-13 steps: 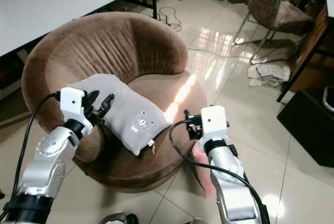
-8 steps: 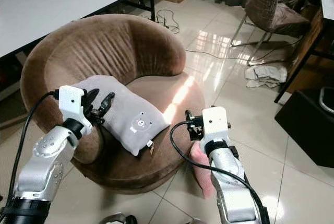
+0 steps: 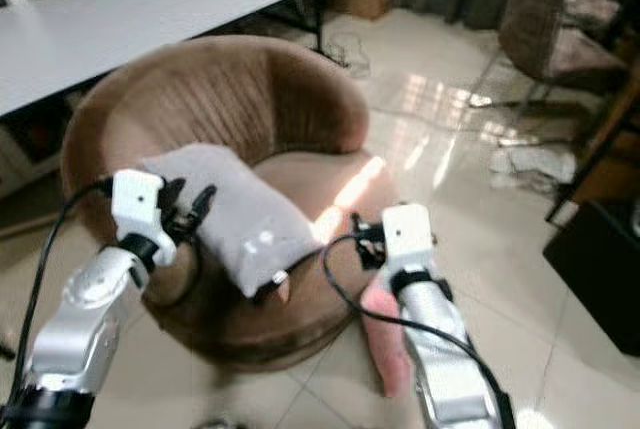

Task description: Move the pillow to the sofa from floor

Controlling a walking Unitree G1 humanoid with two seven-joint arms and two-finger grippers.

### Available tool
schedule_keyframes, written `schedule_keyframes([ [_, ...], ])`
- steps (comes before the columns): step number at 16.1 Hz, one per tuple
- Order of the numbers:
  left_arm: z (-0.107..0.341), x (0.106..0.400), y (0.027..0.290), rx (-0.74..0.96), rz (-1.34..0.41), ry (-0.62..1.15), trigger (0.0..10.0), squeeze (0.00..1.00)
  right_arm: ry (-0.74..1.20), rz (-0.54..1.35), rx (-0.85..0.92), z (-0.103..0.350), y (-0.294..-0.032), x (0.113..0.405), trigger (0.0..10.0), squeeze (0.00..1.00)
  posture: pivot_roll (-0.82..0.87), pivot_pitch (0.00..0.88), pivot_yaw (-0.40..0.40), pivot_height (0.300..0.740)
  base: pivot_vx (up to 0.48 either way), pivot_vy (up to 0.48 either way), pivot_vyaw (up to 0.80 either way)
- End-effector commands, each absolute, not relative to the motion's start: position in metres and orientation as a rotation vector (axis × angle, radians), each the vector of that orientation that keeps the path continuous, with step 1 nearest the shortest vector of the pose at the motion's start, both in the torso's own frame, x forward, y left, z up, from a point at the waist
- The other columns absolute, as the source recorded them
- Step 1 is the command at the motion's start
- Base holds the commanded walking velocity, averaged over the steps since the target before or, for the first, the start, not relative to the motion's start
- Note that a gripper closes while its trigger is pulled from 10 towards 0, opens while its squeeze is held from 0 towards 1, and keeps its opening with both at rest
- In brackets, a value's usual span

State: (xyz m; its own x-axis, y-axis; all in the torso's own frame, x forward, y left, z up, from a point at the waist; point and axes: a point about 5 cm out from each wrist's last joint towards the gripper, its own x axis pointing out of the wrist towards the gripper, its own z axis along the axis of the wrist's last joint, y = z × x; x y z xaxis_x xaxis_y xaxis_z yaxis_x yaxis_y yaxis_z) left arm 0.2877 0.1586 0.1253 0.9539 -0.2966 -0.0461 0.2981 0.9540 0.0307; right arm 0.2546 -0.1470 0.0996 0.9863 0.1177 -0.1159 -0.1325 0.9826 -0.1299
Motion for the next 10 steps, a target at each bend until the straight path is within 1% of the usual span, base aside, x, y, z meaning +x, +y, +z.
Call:
schedule_keyframes([
  [1, 0.1260, 0.2870, 0.1640, 0.059, -0.281, 0.049, 10.0, 0.00, 0.106, 0.138, -0.131, 0.0995, -0.1436, 0.2552, 10.0, 0.00, -0.05, 0.000, 0.041, 0.740, 0.000, -0.416, 0.00],
  [5, 0.1256, 0.2875, 0.1634, 0.079, -0.275, 0.048, 10.0, 0.00, 0.105, 0.156, -0.151, 0.0995, -0.1431, 0.2558, 10.0, 0.00, -0.05, 0.000, 0.040, 0.740, 0.000, -0.417, 0.00],
  [10, 0.1241, 0.2899, 0.1639, 0.090, -0.265, 0.052, 10.0, 0.00, 0.106, 0.148, -0.160, 0.0998, -0.1461, 0.2575, 10.0, 0.00, -0.06, 0.000, 0.044, 0.740, 0.000, -0.422, 0.77],
])
